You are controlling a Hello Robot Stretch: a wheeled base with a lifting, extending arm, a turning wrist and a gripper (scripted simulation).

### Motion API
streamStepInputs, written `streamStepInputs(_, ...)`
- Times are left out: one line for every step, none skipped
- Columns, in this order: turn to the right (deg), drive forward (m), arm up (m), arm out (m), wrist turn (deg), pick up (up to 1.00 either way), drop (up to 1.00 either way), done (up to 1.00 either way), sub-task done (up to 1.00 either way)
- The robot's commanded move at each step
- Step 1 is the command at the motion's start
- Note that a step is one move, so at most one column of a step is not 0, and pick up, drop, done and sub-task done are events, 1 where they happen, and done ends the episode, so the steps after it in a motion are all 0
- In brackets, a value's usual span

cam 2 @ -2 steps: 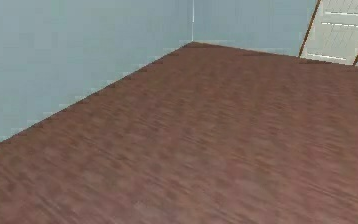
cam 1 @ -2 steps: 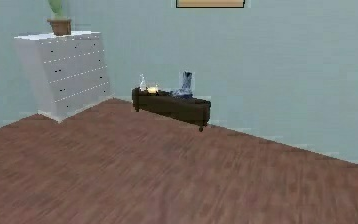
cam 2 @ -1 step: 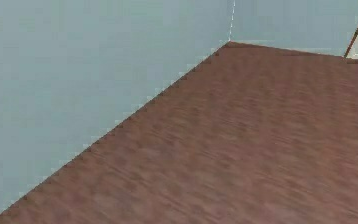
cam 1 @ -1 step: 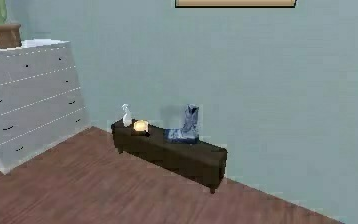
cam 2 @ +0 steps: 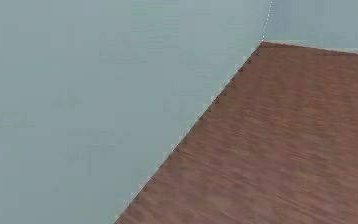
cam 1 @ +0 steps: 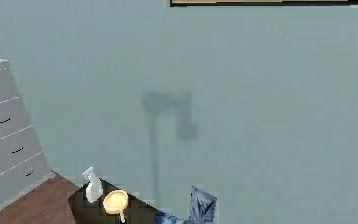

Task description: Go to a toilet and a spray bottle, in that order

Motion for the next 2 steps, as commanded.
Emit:
streamStepInputs(-27.0,0.0,0.0,0.0,0.0,0.0,0.0,0.0,0.0)
streamStepInputs(0.0,0.0,0.0,0.0,0.0,0.0,0.0,1.0,0.0)
